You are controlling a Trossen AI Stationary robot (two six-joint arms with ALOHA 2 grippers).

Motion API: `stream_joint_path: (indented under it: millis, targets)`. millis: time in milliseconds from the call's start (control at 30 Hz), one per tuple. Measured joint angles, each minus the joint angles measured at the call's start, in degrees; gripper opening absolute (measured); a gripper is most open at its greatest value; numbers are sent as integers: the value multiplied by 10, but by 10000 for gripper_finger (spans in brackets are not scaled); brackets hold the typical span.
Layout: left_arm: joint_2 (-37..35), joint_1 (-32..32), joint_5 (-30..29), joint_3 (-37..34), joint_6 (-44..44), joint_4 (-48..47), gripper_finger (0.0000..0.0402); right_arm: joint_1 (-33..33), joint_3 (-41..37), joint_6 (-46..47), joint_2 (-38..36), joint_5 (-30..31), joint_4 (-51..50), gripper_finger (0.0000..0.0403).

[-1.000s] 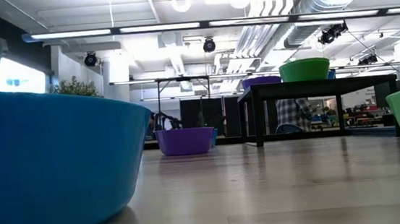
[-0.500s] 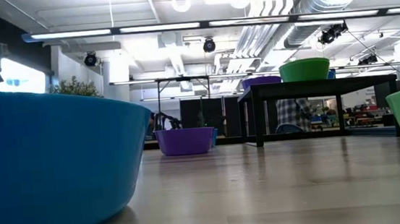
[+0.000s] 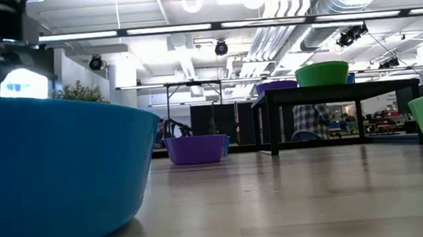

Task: Pick & Place Mini bowls
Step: Stack the blue bowl on the other blue bowl on the shelf

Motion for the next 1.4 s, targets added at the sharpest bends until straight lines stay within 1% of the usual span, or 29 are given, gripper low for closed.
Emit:
stream_joint_path:
  millis: [133, 233, 400, 567, 667, 733, 833, 933, 1033, 1133, 1300, 1400]
  targets:
    - [-48, 31, 13, 0, 17, -2, 9, 0, 0, 0, 0, 0, -1, 12]
    - [-62, 59, 39, 1, 38, -15, 29, 0, 0, 0, 0, 0, -2, 12]
    - [-62, 95, 71, 0, 63, -33, 91, 0, 0, 0, 0, -1, -2, 12]
    - [-62, 118, 72, 0, 104, -23, 162, 0, 0, 0, 0, -2, -2, 12]
    - [-62, 124, 88, 0, 128, -25, 187, 0, 0, 0, 0, -2, -4, 12]
    - [-62, 124, 99, 0, 143, -26, 192, 0, 0, 0, 0, -2, -6, 12]
    - [-62, 124, 100, 0, 164, -26, 190, 0, 0, 0, 0, -2, -6, 12]
    - [-62, 124, 100, 0, 179, -26, 181, 0, 0, 0, 0, -2, -6, 12]
    - [-62, 124, 114, 0, 181, -27, 171, 0, 0, 0, 0, -2, -6, 12]
    - [-62, 124, 115, -4, 182, -28, 164, 0, 0, 0, 0, -2, -6, 12]
    - [-61, 124, 115, -52, 179, -14, 160, 0, 0, 0, 0, -2, -6, 12]
    - [-61, 125, 123, -80, 178, 15, 160, 0, 0, 0, 0, -2, -6, 12]
